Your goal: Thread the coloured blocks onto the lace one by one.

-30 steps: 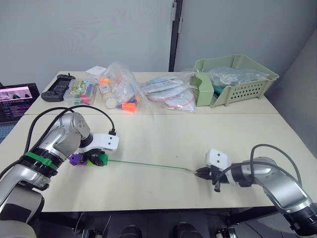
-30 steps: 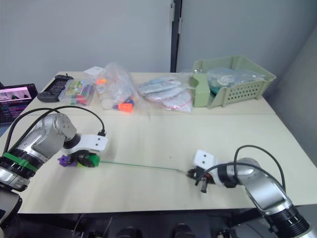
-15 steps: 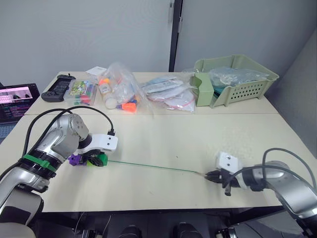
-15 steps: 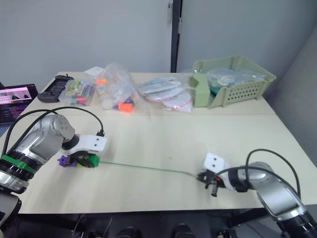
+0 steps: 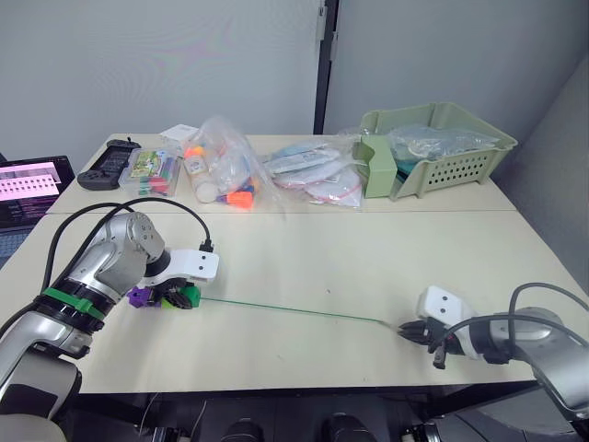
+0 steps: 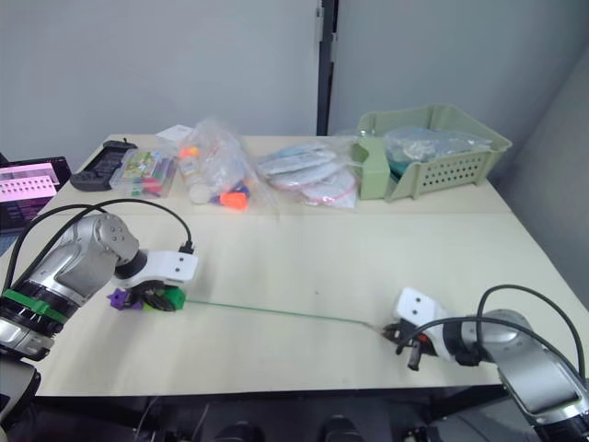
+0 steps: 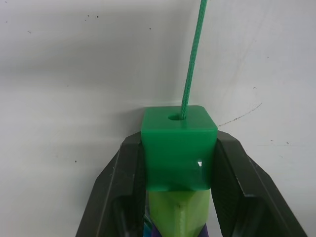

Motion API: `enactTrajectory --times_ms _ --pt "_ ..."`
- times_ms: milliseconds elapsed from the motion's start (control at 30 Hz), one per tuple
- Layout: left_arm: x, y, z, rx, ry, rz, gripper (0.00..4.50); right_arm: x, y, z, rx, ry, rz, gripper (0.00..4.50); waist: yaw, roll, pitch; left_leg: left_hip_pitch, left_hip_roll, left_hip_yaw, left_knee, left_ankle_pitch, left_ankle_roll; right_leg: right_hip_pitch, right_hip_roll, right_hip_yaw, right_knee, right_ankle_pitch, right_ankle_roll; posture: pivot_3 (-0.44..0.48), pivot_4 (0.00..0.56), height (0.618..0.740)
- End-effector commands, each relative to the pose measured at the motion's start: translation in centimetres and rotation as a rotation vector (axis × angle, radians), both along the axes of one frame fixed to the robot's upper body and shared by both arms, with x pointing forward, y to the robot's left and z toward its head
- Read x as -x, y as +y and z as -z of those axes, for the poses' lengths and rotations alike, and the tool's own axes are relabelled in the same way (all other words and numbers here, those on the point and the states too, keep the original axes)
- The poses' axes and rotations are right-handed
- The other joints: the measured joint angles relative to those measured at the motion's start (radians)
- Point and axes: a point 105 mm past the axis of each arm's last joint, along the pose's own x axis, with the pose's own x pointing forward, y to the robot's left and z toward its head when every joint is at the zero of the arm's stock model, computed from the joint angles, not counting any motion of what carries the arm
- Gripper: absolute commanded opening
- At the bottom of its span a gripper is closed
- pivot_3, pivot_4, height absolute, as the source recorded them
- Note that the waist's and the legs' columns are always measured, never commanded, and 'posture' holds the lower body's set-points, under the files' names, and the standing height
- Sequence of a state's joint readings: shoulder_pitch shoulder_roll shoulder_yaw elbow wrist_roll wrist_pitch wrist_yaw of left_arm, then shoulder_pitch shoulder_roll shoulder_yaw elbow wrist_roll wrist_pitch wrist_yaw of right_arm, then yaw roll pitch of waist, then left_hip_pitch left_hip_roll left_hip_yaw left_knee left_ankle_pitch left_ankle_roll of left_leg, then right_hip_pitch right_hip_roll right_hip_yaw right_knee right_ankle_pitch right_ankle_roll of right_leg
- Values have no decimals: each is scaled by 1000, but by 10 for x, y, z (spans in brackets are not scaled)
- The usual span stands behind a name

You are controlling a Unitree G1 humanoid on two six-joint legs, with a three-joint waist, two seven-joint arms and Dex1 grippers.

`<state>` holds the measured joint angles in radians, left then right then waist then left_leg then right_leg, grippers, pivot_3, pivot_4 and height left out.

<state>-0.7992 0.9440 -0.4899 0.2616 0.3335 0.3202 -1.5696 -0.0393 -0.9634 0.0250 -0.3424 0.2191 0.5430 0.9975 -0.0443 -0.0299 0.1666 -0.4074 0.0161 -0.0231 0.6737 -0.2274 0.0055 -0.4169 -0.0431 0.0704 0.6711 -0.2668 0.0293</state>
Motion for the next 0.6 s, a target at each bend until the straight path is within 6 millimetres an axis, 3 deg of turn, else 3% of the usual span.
enactTrajectory --times_ms 33,400,600 --pt "5 22 9 -55 35 -60 1215 -2 -3 -8 10 -31 10 0 -1 0 0 0 0 0 0 0 0 0 0 0 0 0 0 0 150 740" --pt "-2 65 -6 -118 -15 -183 1215 -5 -2 -11 21 -46 6 0 -2 0 0 0 1 0 0 0 0 0 1 0 0 0 0 0 150 740" --pt "-4 69 -9 -119 -28 -191 1215 -6 -3 -13 22 -51 8 0 0 0 0 0 1 0 0 0 0 0 1 0 1 0 0 0 150 740"
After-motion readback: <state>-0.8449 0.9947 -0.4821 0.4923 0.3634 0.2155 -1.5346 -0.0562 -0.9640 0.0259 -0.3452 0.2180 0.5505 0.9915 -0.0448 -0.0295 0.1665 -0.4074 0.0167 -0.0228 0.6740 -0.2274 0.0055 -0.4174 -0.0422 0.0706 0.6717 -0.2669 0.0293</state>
